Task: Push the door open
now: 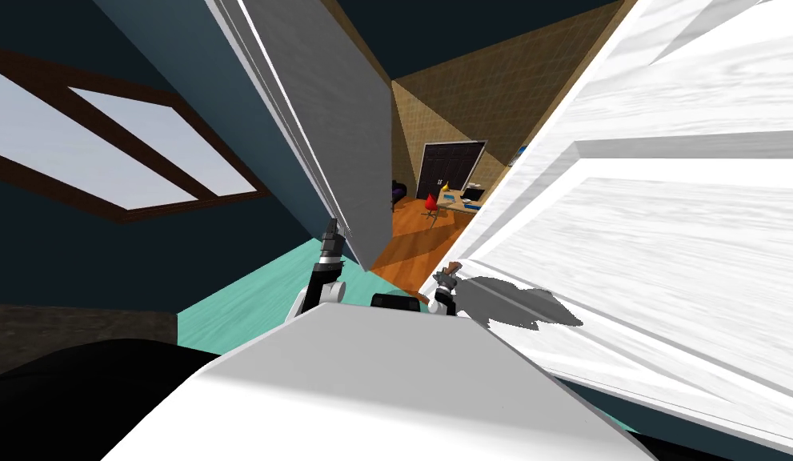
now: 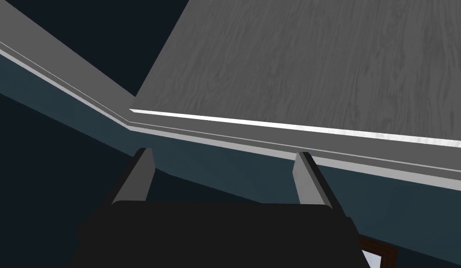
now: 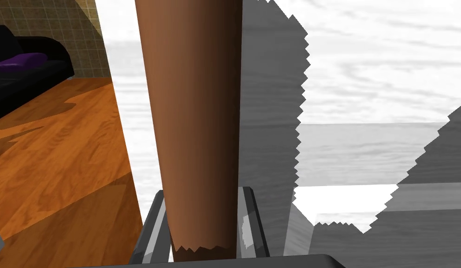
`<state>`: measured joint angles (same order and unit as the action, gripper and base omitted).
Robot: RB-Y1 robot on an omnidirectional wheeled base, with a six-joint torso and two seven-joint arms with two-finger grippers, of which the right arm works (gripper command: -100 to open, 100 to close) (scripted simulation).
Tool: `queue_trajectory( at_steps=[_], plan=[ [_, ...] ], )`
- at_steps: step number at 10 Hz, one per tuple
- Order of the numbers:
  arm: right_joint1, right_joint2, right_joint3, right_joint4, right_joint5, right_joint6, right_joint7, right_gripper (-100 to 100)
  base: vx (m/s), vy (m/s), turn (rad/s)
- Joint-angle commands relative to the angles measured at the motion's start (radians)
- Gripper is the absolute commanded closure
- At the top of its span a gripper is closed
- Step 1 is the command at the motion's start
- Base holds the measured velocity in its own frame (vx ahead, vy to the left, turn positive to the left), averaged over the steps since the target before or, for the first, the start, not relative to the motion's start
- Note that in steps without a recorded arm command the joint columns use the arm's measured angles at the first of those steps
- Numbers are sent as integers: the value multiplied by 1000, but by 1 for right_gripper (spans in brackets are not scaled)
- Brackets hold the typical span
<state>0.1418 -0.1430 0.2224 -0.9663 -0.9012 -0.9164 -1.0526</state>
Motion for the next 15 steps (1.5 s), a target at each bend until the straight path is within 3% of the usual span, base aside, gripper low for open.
queue_trajectory(
  at_steps=[1, 15],
  plan=[
    [-3, -5, -23, -3, -11, -1, 7, 100, 183, -25, -53],
    [-26, 6, -183, 37, -94, -20, 45, 100, 184, -26, -54]
  ],
)
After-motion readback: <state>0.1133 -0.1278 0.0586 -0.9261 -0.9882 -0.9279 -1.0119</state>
